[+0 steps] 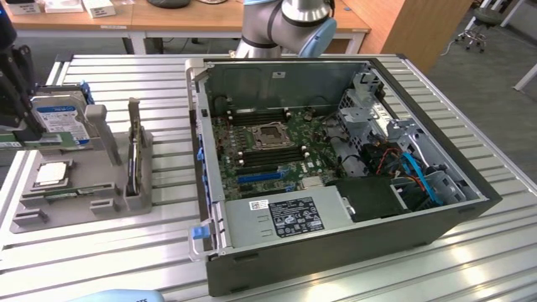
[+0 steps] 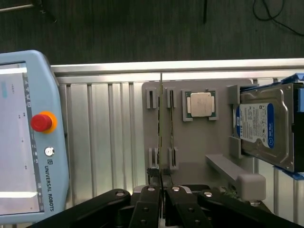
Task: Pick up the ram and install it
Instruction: 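Pick up the ram and move it above insertion slot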
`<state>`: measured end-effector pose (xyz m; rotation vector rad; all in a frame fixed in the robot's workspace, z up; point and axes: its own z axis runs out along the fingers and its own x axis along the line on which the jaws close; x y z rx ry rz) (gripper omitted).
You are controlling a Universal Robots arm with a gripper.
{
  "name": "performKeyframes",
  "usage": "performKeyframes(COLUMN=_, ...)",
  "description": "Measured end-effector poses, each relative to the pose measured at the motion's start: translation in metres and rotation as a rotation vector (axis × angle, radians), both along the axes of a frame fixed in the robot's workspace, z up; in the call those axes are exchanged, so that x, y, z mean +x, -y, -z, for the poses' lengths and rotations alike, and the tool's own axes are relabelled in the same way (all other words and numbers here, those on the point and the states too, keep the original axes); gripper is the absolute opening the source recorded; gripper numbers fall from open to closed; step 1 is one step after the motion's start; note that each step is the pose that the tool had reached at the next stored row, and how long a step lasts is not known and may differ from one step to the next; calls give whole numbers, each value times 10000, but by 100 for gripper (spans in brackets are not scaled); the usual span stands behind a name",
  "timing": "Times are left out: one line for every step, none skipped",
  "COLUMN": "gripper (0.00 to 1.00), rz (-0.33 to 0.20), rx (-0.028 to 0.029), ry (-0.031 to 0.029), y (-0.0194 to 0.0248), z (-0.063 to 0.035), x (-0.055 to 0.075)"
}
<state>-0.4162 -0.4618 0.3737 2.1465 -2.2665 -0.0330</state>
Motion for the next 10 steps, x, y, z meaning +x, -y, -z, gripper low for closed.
performKeyframes(gripper=12, rz=0, rx=0, ry=-1, y=0, z=-18, x=0)
performKeyframes(gripper=12, rz=0, rx=-1, ry=-1, y=0, z=-36, x=0)
performKeyframes(gripper=12, rz=0, rx=0, ry=0, y=0, z=-52, x=0)
performKeyframes(gripper=12, rz=0, rx=-1, ry=-1, y=0, z=-68, x=0)
performKeyframes(gripper=12, rz=0, rx=0, ry=-1, y=0, z=-84, x=0)
performKeyframes(gripper=12, rz=-2, rx=-1, ry=-1, y=0, z=-102, x=0)
performKeyframes(gripper=12, rz=-3, rx=-1, ry=-1, y=0, z=-118, x=0)
performKeyframes(gripper=12, rz=-4, rx=0, ry=-1, y=0, z=-135, x=0)
performKeyframes(gripper=12, rz=-6, rx=-1, ry=-1, y=0, z=-151, x=0)
performKeyframes(gripper=12, rz=-7, rx=0, ry=-1, y=0, z=-166, x=0)
